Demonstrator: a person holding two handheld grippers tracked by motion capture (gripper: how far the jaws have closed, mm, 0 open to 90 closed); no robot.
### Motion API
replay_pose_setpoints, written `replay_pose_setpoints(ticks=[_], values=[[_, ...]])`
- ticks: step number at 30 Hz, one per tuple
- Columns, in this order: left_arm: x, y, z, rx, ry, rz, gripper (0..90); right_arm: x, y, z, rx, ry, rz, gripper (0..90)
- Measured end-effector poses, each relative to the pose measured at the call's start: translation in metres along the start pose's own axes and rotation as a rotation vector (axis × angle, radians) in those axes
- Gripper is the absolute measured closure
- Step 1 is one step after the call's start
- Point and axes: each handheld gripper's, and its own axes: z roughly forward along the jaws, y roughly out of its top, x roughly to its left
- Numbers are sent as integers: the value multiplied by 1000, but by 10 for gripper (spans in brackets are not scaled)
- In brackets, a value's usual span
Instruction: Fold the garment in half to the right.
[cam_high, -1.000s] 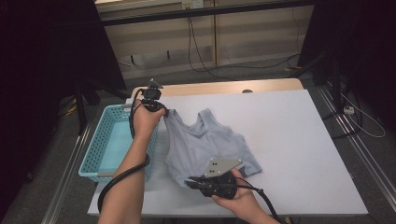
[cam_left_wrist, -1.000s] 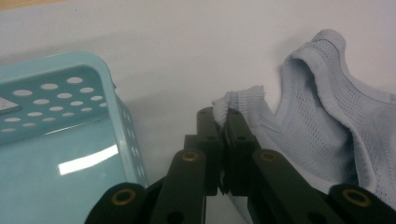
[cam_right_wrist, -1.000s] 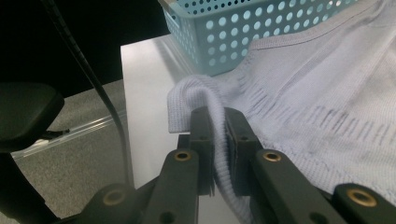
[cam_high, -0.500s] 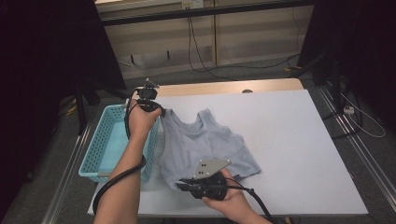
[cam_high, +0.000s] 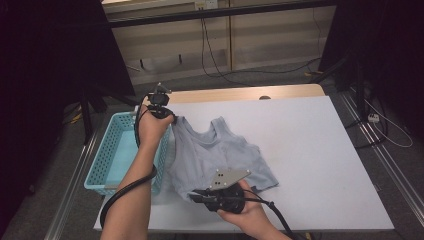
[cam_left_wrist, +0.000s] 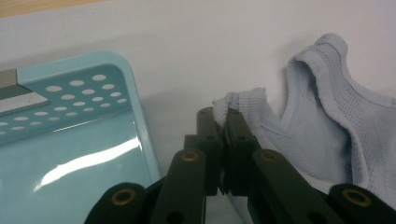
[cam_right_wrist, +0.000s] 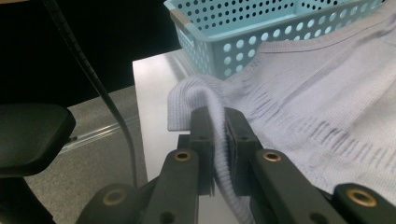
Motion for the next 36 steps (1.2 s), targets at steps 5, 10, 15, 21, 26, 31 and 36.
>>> replay_pose_setpoints(ticks=[5, 10, 15, 21, 26, 31, 36], values=[[-3, 2, 1, 11, 21, 10, 870, -1, 1, -5, -12, -4, 0, 840], [-5, 4, 0, 4, -4, 4, 870, -1, 2, -6, -16, -6, 5, 840], [-11, 10, -3, 5, -4, 12, 869, -2, 2, -11, -22, -11, 9, 839], [-14, 13, 2, 22, 2, 15, 869, -3, 2, -17, -37, -20, 18, 838], [-16, 13, 5, 16, -3, 20, 869, -6, -1, -21, -44, -30, 36, 837], [-19, 16, 7, 9, -8, 33, 869, -9, -1, -28, -59, -47, 46, 838], [-21, 17, 9, 17, -11, 44, 869, -11, -3, -33, -74, -60, 67, 838]])
